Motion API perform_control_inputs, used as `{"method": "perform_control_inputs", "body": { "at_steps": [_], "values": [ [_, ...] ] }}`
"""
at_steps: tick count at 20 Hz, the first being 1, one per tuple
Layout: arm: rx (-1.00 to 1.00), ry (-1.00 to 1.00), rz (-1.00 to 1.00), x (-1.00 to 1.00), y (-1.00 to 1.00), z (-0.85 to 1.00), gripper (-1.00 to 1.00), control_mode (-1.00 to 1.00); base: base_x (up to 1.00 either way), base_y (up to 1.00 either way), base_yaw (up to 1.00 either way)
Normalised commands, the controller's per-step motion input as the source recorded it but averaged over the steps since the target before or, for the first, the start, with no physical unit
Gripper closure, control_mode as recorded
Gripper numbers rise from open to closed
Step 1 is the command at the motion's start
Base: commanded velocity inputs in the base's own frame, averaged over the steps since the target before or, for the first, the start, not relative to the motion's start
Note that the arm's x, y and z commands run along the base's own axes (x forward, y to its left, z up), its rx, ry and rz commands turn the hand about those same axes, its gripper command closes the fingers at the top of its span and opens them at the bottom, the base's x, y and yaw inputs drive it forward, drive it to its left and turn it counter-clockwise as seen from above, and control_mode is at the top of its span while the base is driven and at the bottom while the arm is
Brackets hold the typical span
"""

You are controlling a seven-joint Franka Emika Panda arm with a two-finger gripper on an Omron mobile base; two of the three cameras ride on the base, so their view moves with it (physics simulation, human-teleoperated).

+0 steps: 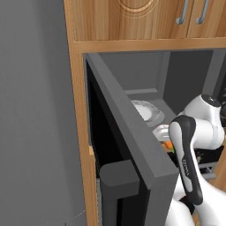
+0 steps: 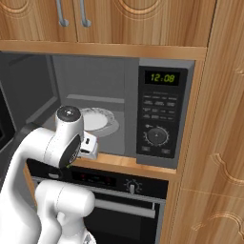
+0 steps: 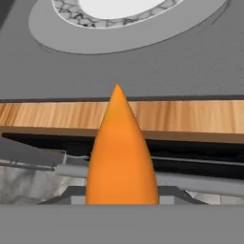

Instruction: Pick the carrot from the counter and place it in the microwave.

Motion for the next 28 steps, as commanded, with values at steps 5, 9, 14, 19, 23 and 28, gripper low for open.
{"method": "perform_control_inputs", "body": {
  "at_steps": [5, 9, 14, 19, 23, 28],
  "values": [
    [0.02, -0.13, 0.02, 0.02, 0.0, 0.35, 1.0, -1.0, 0.0, 0.0, 0.0],
    [0.03, -0.3, 0.13, 0.65, 0.18, 0.72, 1.0, -1.0, 0.0, 0.0, 0.0],
    [0.02, -0.39, 0.07, 0.96, 0.1, 0.35, 1.0, -1.0, 0.0, 0.0, 0.0],
    [0.0, -0.27, 0.01, 0.96, 0.29, -0.03, 1.0, -1.0, 0.0, 0.0, 0.0],
    [0.0, -0.05, 0.0, 0.89, 0.15, -0.11, 1.0, -1.0, 0.0, 0.0, 0.0],
    [-0.03, 0.18, 0.0, 0.81, 0.12, -0.06, 1.0, -1.0, 0.0, 0.0, 0.0]
  ]
}}
